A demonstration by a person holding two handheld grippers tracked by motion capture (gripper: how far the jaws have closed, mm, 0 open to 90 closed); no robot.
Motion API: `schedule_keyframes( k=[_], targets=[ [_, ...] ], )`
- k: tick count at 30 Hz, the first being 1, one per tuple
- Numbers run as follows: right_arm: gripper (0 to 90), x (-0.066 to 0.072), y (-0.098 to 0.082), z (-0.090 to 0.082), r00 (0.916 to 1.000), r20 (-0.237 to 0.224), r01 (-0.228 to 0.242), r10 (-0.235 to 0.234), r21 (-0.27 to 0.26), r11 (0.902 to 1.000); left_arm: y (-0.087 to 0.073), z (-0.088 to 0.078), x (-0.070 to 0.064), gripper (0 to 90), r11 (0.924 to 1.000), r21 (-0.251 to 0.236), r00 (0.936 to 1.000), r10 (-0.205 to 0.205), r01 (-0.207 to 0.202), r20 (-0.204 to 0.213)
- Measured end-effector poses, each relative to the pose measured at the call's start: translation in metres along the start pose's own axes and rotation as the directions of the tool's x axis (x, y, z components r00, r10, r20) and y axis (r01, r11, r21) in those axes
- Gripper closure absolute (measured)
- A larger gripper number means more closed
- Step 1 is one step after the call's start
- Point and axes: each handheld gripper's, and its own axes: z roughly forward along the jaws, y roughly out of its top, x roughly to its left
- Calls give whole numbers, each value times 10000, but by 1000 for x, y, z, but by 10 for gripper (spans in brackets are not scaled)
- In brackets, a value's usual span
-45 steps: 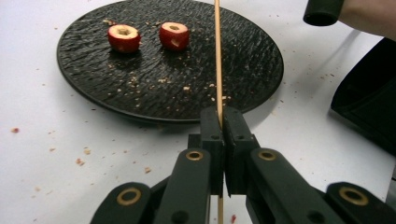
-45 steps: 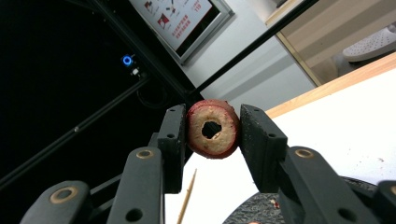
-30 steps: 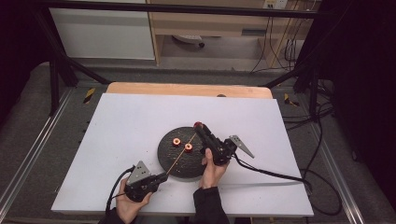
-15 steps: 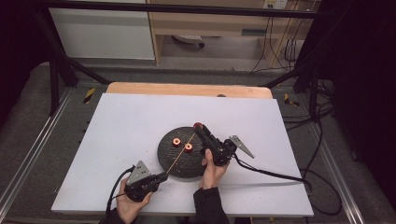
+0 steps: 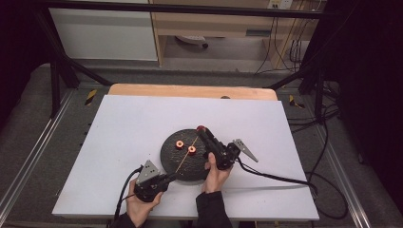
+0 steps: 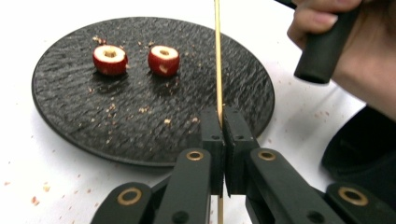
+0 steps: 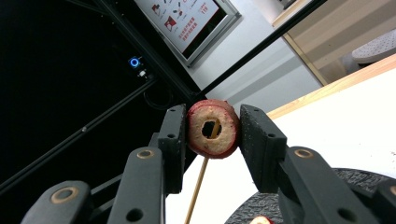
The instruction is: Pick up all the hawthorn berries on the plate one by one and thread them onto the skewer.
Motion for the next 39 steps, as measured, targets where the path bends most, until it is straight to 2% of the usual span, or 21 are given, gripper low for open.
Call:
schedule_keyframes(
  k=[8, 13, 29, 39],
  targets=[
    [632, 1, -1, -2, 10000, -57, -30, 31, 83, 10000, 11, 7, -5, 877, 9999, -109, 9999, -92, 91, -134],
    [632, 2, -2, -4, 10000, -84, -32, 33, 168, 9999, 19, 11, -5, 877, 9999, -151, 9997, 11, -14, -233],
    [632, 5, -2, -9, 9996, -257, 82, -63, 753, 9971, 56, 32, -6, 877, 9995, -303, 9998, -61, 55, -177],
    [631, 4, -6, -11, 9996, -231, 215, -189, 1142, 9932, 64, 43, -3, 878, 9996, -296, 9999, -40, 36, -116]
  ],
)
